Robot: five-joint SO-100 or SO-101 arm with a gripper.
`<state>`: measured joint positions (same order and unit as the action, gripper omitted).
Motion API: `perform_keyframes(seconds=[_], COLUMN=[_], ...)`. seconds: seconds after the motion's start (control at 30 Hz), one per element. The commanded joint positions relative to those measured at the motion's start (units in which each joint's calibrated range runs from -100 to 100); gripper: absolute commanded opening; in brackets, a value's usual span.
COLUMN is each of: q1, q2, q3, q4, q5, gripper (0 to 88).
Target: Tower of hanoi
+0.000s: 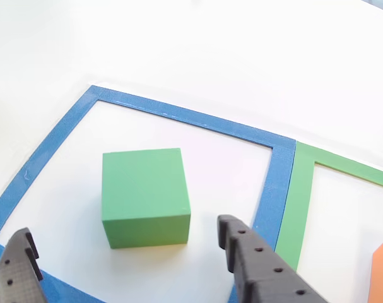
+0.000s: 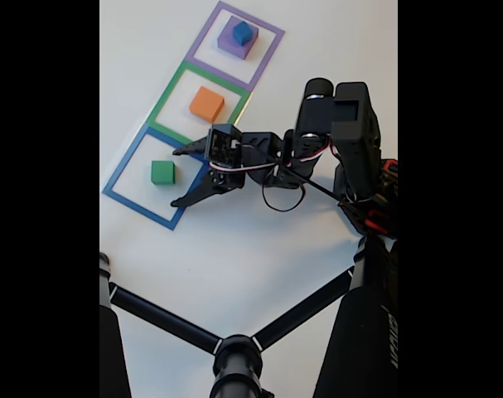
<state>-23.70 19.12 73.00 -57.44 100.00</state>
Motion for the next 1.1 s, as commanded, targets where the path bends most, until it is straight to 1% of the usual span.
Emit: perform_keyframes(seconds=[0.0, 0.33, 0.53, 0.67, 1.07], q1=[-1.0, -0.8, -1.1, -1.7, -2.3], q2=[-0.1, 2.1, 2.2, 2.2, 2.2], q3=[-2.0, -6.4, -8.3, -8.3, -7.8], q4=[-1.5, -0.5, 2.3, 3.2, 3.8], q5=[0.0, 0.0, 0.0, 0.0, 0.0], gripper=[33.0, 32.8, 20.5, 15.5, 9.8])
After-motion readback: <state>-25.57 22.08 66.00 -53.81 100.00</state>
